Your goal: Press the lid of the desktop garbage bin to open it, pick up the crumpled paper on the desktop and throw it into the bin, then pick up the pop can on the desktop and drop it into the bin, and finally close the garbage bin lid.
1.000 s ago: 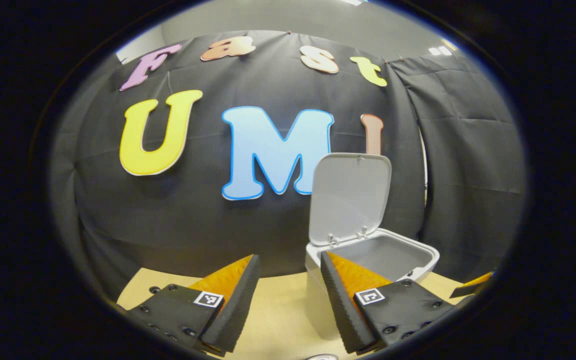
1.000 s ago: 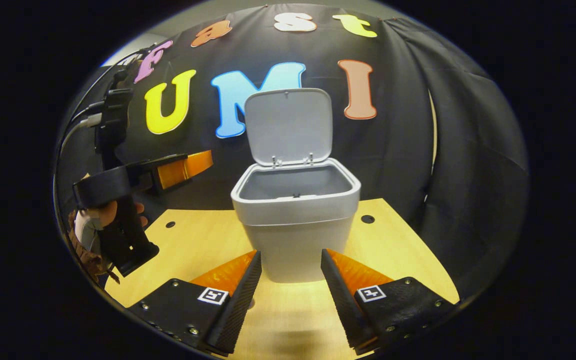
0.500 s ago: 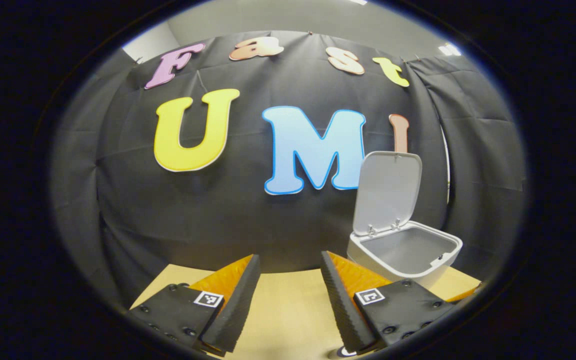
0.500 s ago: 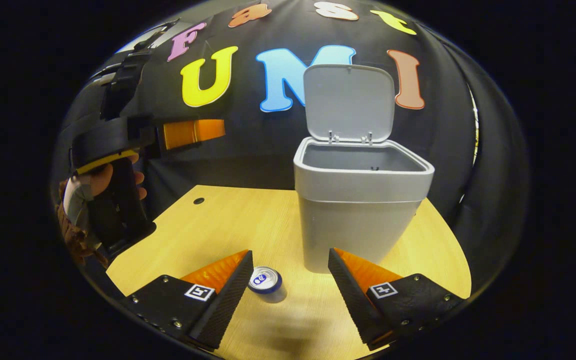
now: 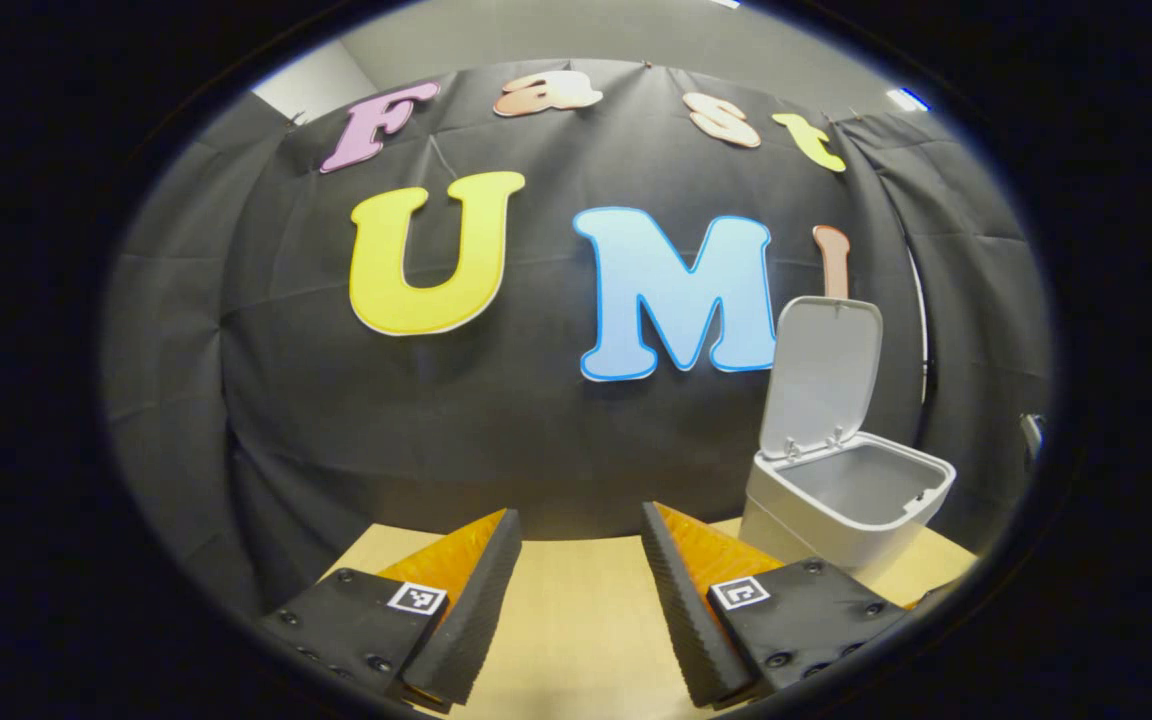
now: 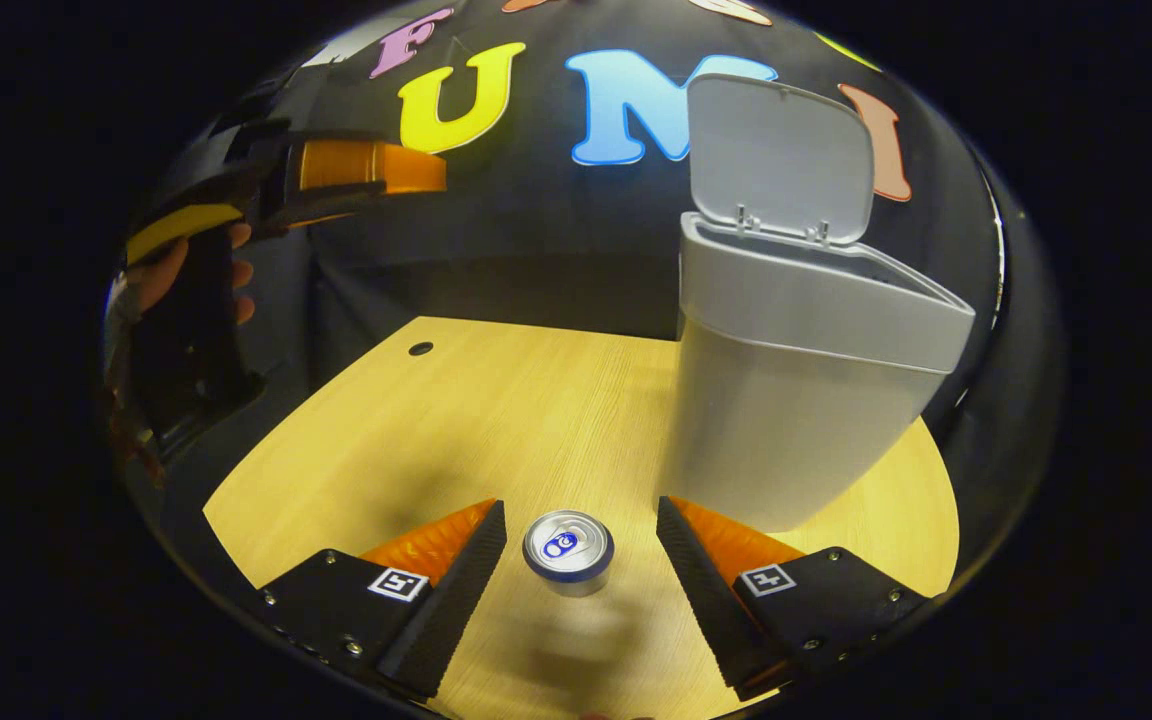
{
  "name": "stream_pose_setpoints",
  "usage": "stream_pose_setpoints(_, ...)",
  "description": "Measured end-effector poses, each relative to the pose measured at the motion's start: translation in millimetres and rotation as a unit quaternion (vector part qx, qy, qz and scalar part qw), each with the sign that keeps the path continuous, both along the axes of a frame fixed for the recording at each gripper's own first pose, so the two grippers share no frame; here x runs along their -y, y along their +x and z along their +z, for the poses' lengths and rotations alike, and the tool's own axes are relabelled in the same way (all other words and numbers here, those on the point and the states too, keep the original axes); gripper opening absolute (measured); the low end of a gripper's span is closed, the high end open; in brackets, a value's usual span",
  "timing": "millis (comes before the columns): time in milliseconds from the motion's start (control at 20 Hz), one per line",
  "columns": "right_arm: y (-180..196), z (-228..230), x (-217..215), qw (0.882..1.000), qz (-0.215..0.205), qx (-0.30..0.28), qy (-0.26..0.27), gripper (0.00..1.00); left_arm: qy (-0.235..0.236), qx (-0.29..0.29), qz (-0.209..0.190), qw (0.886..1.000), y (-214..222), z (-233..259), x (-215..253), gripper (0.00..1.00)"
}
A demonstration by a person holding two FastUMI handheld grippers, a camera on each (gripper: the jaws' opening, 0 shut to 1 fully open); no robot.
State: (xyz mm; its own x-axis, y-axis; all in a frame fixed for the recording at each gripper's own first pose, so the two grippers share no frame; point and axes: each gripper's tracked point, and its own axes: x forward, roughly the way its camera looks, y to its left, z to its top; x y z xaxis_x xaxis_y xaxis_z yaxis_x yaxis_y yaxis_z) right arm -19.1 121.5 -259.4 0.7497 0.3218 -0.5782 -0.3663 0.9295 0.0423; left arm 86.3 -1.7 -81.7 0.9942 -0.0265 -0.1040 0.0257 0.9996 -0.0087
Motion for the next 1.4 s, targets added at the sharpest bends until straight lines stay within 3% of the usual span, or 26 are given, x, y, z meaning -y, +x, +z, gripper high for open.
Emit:
stream_pose_setpoints(150,1,-20,-5,1.0,0.009,-0.02,-0.015,0.98,0.001,-0.004,0.007,1.0,1,-5,-12,0.8)
stream_pose_setpoints(500,4,-51,-13,0.997,0.025,-0.053,-0.043,0.97,0.0,-0.015,0.025,1.0,1,-16,-40,0.83)
stream_pose_setpoints(750,8,-60,-14,0.996,0.031,-0.059,-0.057,0.84,-0.002,-0.02,0.03,0.999,1,-22,-50,0.81)
stream_pose_setpoints(900,7,-57,-16,0.996,0.034,-0.06,-0.054,0.84,-0.004,-0.021,0.028,0.999,-1,-23,-51,0.83)
stream_pose_setpoints(1150,10,-22,-19,0.998,0.035,-0.034,-0.033,0.84,-0.003,-0.019,0.025,1.0,0,-21,-49,0.81)
stream_pose_setpoints(1400,24,63,-25,0.998,0.046,0.051,-0.01,0.84,-0.004,-0.017,0.02,1.0,-3,-16,-46,0.81)
